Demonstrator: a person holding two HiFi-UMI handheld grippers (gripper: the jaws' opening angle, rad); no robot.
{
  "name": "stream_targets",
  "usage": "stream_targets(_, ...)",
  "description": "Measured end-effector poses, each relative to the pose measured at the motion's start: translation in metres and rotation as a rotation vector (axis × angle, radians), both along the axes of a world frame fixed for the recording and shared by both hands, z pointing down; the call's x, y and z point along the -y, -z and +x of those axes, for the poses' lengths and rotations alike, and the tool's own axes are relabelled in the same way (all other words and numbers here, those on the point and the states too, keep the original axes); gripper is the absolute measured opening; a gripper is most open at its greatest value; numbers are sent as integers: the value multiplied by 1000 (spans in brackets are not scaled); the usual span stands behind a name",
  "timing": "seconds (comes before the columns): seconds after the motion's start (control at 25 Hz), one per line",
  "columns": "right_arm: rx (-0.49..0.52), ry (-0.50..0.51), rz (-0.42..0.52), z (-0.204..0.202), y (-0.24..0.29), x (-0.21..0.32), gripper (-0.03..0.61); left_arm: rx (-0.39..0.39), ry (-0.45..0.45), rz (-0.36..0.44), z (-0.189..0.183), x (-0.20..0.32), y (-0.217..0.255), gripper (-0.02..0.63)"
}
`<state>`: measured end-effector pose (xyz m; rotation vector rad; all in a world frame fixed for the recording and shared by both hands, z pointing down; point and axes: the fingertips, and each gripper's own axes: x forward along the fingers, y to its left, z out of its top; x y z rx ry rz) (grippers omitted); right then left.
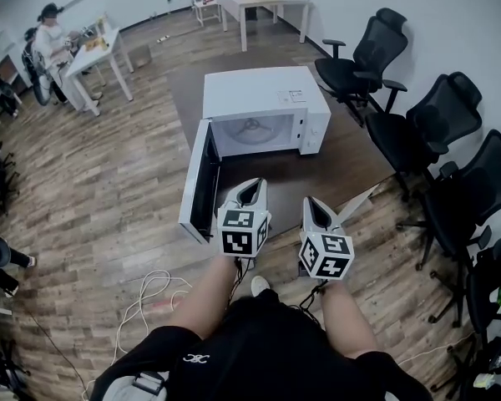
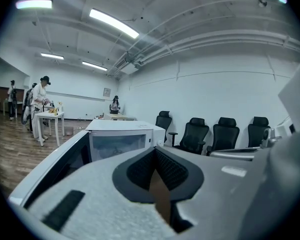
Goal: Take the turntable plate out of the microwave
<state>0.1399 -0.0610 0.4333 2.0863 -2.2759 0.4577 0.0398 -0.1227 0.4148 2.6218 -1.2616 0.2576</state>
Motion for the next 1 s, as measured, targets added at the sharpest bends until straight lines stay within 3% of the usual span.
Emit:
stream_targets(0.64, 17, 54, -14, 18, -5, 131, 19, -4, 27, -4, 22, 119, -9, 8)
stream_targets(1.0, 186, 75, -37, 11, -21, 170, 38, 3, 56, -34, 9, 144, -23, 8)
